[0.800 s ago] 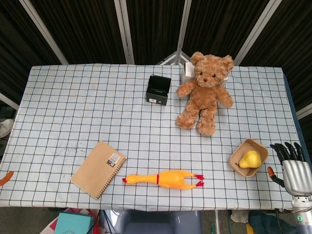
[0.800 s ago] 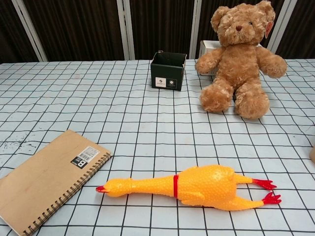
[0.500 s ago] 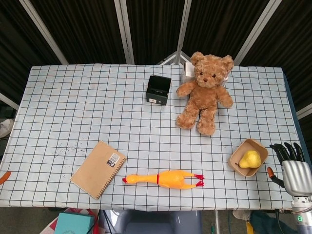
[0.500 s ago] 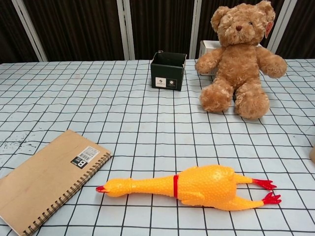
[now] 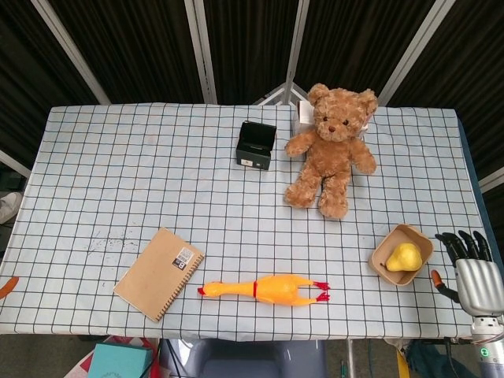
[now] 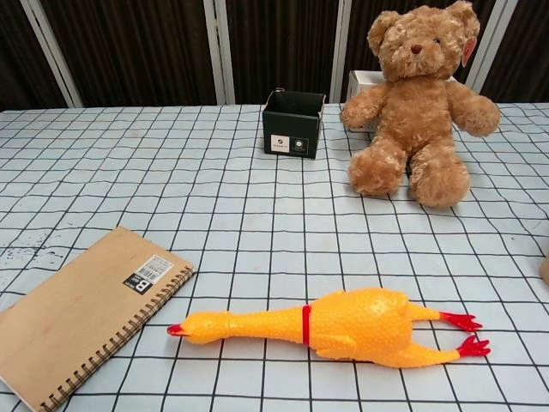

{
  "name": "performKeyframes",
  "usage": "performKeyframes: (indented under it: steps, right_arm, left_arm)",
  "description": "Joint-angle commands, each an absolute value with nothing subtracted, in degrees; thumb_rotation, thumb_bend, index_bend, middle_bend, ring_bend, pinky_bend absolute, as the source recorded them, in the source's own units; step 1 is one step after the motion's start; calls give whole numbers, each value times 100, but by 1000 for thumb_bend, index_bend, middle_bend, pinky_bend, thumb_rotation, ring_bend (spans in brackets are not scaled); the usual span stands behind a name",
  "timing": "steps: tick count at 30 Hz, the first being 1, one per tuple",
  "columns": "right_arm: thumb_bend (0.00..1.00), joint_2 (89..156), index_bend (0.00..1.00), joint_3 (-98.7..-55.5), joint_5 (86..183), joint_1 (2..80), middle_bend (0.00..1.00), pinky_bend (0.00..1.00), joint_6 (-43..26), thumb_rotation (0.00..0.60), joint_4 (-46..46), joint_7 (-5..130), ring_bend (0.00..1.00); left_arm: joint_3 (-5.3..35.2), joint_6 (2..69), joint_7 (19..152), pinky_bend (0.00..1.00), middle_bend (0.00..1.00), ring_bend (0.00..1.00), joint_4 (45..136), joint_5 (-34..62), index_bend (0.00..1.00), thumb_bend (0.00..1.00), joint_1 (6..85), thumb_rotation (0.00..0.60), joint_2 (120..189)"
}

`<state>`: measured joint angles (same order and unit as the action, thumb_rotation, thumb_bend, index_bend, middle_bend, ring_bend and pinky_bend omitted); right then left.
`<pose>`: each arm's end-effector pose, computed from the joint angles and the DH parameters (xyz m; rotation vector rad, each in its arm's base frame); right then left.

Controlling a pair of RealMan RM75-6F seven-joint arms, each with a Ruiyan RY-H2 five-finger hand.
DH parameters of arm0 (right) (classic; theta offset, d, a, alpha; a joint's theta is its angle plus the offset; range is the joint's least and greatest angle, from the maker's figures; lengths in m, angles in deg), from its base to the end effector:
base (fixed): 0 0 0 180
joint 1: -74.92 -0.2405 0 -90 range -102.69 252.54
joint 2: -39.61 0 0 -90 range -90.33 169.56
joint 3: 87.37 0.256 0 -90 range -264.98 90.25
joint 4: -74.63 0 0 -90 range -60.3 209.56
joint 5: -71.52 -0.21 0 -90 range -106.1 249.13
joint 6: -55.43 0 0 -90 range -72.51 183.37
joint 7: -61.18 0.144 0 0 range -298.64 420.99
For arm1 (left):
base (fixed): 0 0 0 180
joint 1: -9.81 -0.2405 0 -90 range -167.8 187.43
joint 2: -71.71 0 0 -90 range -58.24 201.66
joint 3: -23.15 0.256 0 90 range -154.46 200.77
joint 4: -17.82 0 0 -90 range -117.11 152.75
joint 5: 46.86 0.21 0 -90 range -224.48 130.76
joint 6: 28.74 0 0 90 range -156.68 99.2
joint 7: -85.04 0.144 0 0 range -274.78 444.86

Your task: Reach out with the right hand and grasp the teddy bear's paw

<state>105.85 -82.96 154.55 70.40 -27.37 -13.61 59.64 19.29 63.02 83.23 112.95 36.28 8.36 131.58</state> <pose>-0.3299 -0.1855 0.1559 1.3559 -0.8932 0.8264 -0.3227 0.1483 0.1987 -1.2086 -0.8814 -0.8855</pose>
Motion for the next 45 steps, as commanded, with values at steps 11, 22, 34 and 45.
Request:
performKeyframes:
  steps: [11, 22, 34, 45]
  right_arm:
    - [361, 10415, 210, -7981, 15088, 6123, 204, 0, -1118, 600, -1277, 7396, 106]
    - [354, 10933, 210, -6880, 13007, 4723, 203, 0, 983, 600, -228, 8168, 110]
    - [296, 11784, 199, -6443, 11080, 3644, 204, 0, 2107, 600, 1373, 7606, 120]
    - [294, 12380, 197, -6280, 10162, 3079, 203, 0, 2144, 600, 1822, 7240, 120]
  left_arm:
    - [1920, 6208, 8454, 135, 0, 0, 11326, 3581, 213, 269, 874, 600, 13187]
    - [1829, 6152, 8701, 135, 0, 0, 11378, 3335, 213, 269, 896, 600, 13247]
    - [1720, 6021, 8902, 135, 0, 0, 11391, 3064, 213, 268, 968, 600, 13297]
    - [1690, 5985, 8807, 135, 0, 0, 11371, 2991, 213, 269, 966, 600, 13255]
